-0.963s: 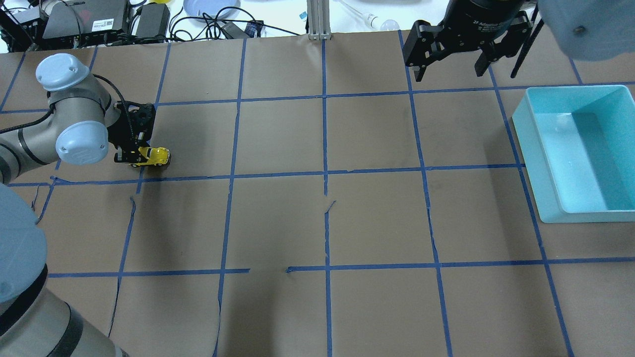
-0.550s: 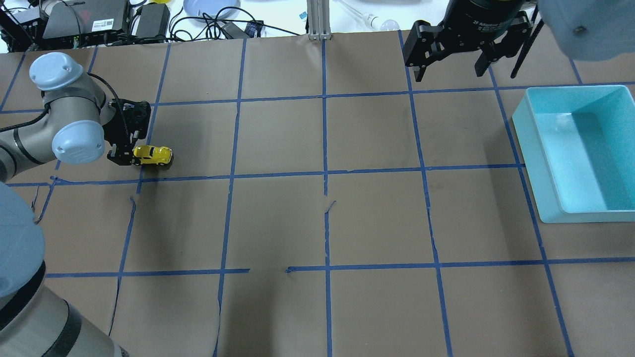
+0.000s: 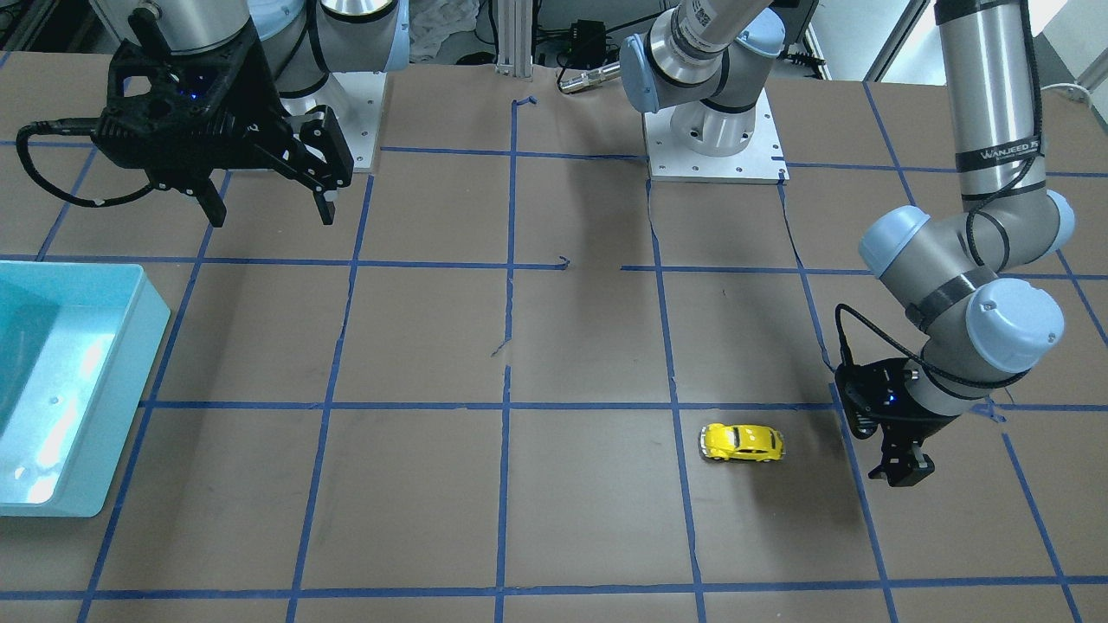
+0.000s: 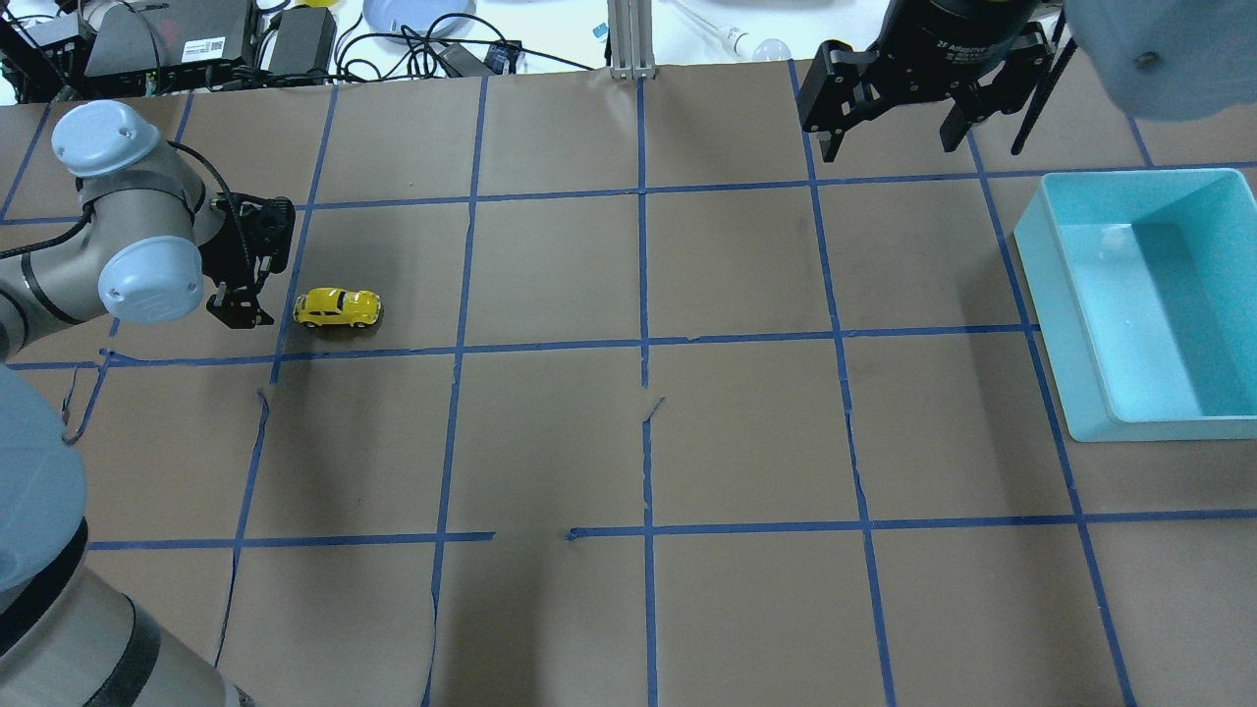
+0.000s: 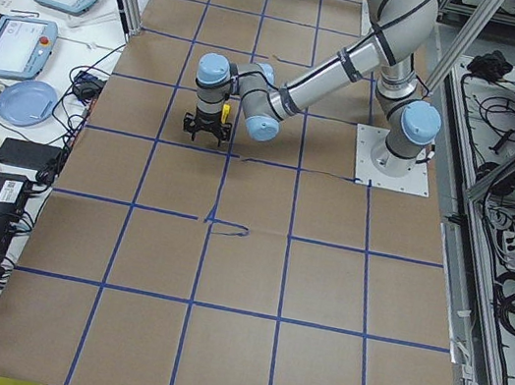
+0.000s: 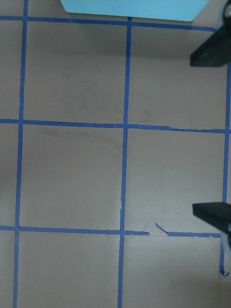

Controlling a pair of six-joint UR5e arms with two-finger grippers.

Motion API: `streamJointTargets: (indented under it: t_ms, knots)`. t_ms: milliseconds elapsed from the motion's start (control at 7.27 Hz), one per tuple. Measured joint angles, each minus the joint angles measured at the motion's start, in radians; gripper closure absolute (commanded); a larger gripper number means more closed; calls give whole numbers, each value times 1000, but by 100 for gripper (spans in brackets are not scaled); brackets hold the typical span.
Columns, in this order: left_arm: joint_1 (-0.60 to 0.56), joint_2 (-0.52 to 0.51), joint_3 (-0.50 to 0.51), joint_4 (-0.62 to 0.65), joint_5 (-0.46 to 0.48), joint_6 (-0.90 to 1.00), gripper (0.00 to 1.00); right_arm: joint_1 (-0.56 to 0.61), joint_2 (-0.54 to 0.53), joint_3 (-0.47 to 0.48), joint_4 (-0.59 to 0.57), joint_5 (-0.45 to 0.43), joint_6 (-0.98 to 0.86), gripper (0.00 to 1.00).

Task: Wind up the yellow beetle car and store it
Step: 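Push the car with the left gripper toward the table center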

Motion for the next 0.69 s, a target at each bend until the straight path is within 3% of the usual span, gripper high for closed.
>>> streamJointTargets:
  t_ms: [688]
  knots:
    - [-46, 37, -6, -28, 1, -80, 12, 0, 1, 0, 0, 0, 0, 0]
